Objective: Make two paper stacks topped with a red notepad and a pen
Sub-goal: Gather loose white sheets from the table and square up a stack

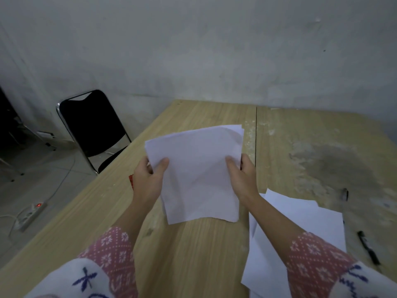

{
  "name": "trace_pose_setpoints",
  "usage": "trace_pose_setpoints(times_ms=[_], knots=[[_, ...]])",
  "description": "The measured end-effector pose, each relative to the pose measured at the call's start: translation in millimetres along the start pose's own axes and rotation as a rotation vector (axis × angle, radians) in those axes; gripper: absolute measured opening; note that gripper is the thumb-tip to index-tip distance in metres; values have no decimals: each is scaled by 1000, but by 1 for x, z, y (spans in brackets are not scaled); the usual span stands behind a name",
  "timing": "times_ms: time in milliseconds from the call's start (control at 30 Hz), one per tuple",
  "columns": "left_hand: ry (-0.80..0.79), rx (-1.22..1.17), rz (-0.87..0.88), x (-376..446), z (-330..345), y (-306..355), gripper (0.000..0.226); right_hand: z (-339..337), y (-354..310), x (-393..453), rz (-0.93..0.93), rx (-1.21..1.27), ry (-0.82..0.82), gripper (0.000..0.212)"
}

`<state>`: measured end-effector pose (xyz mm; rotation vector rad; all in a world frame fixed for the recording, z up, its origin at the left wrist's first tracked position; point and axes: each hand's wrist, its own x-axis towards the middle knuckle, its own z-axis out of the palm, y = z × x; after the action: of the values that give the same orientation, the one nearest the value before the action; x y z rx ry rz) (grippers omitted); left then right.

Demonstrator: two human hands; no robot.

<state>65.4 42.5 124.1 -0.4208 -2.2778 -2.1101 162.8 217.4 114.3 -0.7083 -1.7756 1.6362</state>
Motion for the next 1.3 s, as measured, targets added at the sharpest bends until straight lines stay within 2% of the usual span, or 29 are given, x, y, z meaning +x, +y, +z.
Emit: trace_pose_setpoints(times_ms=[100,300,367,533,633,800,1000,1100,1167,1300], knots=[[-64,48,-28,-4,1,-10,17,-1,8,-1,90,-9,-71,21],[-25,61,29,-9,13,-5,29,-2,6,0,41,41,-46,12],[-66,61,5,-10,15,-11,31,-2,14,-2,74,14,-81,19],[-79,36,-10,-11,12,-18,19,-5,21,-1,103,41,-76,14],[-113,47,-59,-15,13,-24,21,-7,28,-2,126,-5,-108,23],[-95,4,-74,-10,16,-25,23,-4,31,3,132,-47,-109,13],[-119,23,-31,11,11,-24,22,4,26,13,154,-35,-56,16],[-118,57,-105,29,7,-24,25,14,20,18,181,-10,-41,16],[-130,52,-151,37,4,-27,26,24,16,18,160,17,30,19],[-212,43,-223,64,-10,-42,23,48,22,24,90,-78,125,28]])
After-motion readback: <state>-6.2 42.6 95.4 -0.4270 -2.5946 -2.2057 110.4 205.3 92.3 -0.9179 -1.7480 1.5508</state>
